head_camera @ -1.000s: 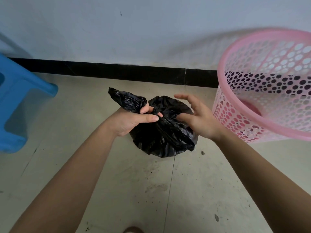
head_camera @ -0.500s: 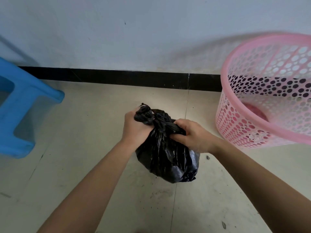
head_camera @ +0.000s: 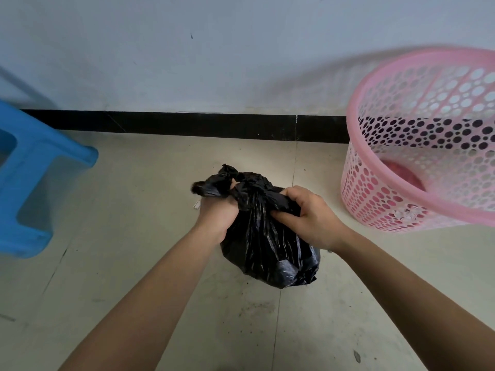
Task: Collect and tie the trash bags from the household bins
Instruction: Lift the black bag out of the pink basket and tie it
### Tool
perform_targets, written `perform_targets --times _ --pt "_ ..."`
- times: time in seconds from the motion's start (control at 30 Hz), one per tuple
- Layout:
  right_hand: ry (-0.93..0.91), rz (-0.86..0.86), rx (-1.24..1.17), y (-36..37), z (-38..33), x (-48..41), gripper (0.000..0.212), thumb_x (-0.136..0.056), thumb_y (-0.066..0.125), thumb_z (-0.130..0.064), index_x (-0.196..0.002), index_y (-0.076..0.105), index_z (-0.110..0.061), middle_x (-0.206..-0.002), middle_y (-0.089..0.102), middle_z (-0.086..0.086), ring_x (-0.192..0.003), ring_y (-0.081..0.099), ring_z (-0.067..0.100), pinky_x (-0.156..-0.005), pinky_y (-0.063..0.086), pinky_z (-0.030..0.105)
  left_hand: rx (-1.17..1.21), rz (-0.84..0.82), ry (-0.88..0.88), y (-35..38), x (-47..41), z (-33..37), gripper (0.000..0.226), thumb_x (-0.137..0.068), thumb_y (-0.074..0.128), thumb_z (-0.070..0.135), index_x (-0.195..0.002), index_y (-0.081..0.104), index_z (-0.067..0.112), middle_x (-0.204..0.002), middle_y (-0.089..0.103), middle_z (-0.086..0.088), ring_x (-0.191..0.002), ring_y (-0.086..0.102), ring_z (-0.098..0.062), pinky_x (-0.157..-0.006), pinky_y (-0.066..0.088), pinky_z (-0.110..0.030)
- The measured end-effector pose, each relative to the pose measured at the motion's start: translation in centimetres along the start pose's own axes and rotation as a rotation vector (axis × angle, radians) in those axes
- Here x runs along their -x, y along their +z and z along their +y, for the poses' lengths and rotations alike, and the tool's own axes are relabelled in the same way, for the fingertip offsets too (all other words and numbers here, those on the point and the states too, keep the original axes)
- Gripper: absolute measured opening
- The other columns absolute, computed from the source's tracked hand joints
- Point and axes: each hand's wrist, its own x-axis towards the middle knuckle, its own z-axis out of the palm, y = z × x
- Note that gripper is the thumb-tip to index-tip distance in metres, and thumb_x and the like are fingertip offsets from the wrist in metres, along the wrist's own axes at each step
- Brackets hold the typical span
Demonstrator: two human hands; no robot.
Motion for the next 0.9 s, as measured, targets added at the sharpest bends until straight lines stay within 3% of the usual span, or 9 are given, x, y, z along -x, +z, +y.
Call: perform_targets --times 0.1,0.17,0.23,0.47,0.57,0.7,0.77,0.83,0.9 --pt "-0.081 0.041 0.093 0.7 0.0 0.2 0.012 -0.088 0.07 -0.026 -0.099 0.064 -0.023 -0.089 0.058 -0.011 -0.091 0.053 0.011 -0.078 0.041 0.024 -0.204 0.171 0.191 1.0 0.5 0.0 0.037 -0.083 0.059 -0.005 -0.057 0.044 0.016 -0.054 0.047 0.009 -0.051 0.043 0.001 -0.054 0.035 -0.016" --pt "-0.085 0.057 0.1 0.8 0.1 0.4 0.012 -0.088 0.069 -0.026 -0.098 0.064 -0.022 -0.087 0.057 -0.011 -0.09 0.052 0.01 -0.076 0.038 0.022 -0.088 0.14 0.077 1.3 0.7 0.5 0.024 -0.083 0.063 0.003 -0.063 0.054 0.014 -0.061 0.058 0.009 -0.06 0.051 -0.003 -0.06 0.043 -0.022" --pt "-0.063 0.051 0.075 0.7 0.1 0.5 0.01 -0.089 0.069 -0.029 -0.095 0.063 -0.026 -0.087 0.058 -0.011 -0.089 0.053 0.007 -0.074 0.038 0.021 0.13 0.03 -0.16 1.2 0.5 0.9 0.004 -0.083 0.069 0.01 -0.087 0.069 0.009 -0.09 0.074 -0.004 -0.088 0.069 -0.02 -0.082 0.055 -0.036" --pt "0.004 0.11 0.022 0.1 0.3 0.3 0.017 -0.088 0.072 -0.026 -0.092 0.058 -0.035 -0.09 0.058 -0.013 -0.087 0.055 0.001 -0.072 0.038 0.015 0.584 -0.37 -0.446 -0.8 -0.2 1.4 0.037 -0.07 0.058 0.009 -0.107 0.06 0.01 -0.105 0.064 -0.012 -0.101 0.06 -0.029 -0.1 0.047 -0.044" --pt "-0.024 0.116 0.037 0.2 0.5 0.5 0.016 -0.087 0.073 -0.023 -0.094 0.062 -0.032 -0.089 0.057 -0.013 -0.087 0.055 0.002 -0.073 0.037 0.016 0.606 -0.351 -0.435 -0.9 -0.4 1.6 0.012 -0.081 0.064 0.019 -0.092 0.062 0.015 -0.097 0.066 -0.008 -0.092 0.064 -0.025 -0.095 0.049 -0.041" --pt "-0.187 0.123 0.149 1.3 0.1 1.2 0.016 -0.085 0.074 -0.019 -0.098 0.07 -0.027 -0.089 0.058 -0.012 -0.09 0.053 0.008 -0.08 0.041 0.02 0.622 -0.268 -0.434 0.0 0.0 1.7 0.032 -0.085 0.075 0.021 -0.112 0.07 0.005 -0.118 0.071 -0.014 -0.112 0.068 -0.029 -0.094 0.056 -0.041" --pt "-0.198 0.099 0.141 1.5 -0.1 1.5 0.017 -0.085 0.074 -0.024 -0.101 0.071 -0.029 -0.091 0.061 -0.012 -0.093 0.056 0.008 -0.085 0.044 0.024 0.631 -0.264 -0.402 -0.1 0.0 1.7 0.003 -0.086 0.073 0.014 -0.083 0.072 0.014 -0.107 0.069 -0.009 -0.109 0.068 -0.025 -0.096 0.055 -0.04" --pt "-0.106 -0.008 0.067 1.1 -0.2 1.7 0.02 -0.084 0.075 -0.032 -0.104 0.071 -0.033 -0.096 0.064 -0.013 -0.096 0.059 0.005 -0.088 0.048 0.026 0.617 -0.249 -0.346 -0.4 -0.1 1.7 0.035 -0.088 0.068 0.006 -0.058 0.066 0.022 -0.093 0.072 -0.001 -0.097 0.07 -0.018 -0.089 0.057 -0.036" --pt "0.054 -0.168 -0.13 0.3 -0.4 1.7 0.018 -0.087 0.073 -0.037 -0.104 0.072 -0.032 -0.098 0.069 -0.012 -0.095 0.065 0.004 -0.087 0.052 0.028 0.547 -0.263 -0.301 -0.8 0.0 1.6 0.034 -0.088 0.065 -0.001 -0.064 0.069 0.022 -0.087 0.074 0.001 -0.09 0.072 -0.016 -0.08 0.058 -0.032"
